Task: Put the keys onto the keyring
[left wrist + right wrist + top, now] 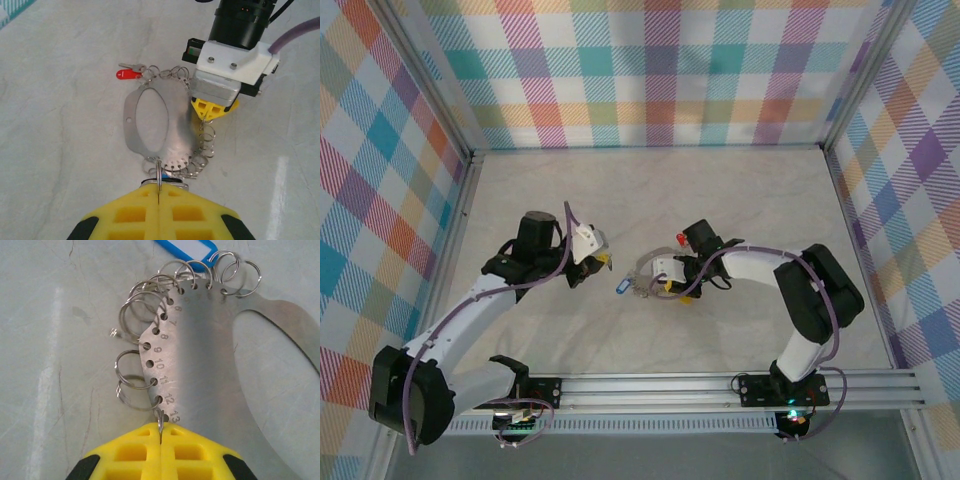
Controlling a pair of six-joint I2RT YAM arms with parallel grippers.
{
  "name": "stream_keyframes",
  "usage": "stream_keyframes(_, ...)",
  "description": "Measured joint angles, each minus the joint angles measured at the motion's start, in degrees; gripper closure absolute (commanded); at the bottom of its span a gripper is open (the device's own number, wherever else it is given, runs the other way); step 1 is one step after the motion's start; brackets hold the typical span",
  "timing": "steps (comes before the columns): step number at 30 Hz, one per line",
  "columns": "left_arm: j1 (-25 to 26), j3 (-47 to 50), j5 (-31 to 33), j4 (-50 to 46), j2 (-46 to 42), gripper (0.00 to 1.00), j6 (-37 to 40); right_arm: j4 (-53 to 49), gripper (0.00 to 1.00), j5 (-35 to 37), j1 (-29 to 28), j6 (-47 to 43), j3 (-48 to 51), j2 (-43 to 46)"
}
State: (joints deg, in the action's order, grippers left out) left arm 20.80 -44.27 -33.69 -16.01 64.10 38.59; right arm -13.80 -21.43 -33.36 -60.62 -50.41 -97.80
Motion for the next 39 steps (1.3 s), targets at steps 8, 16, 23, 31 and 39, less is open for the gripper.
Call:
stream_keyframes(8,0.00,2.29,0.28,1.79,0.02,1.00,0.07,-0.72,0.83,-0.11,0.48,-1.53,-0.81,-0.63)
stream_keyframes(16,0.00,2.69,0.28,2.71,0.02,1.00,0.09,-0.85,0.79,-0.07,2.08,-1.31,0.70,0.50)
stream_keyframes(23,0.13,2.71,0.28,2.71,0.02,1.00,0.33,-2.27,0.72,-0.55,2.95,-0.76,1.95,2.69)
stream_keyframes(31,1.44,2.71,0.09,2.64,0.04,1.00,2.27,-2.75,0.69,-4.98,5.29,2.75,2.05,10.64)
stream_keyframes(39,4.31,-0.07,-0.15,-0.52,3.04,1.00,5.44,-6.97,0.66,-5.64,8.90,4.33,2.05,12.07)
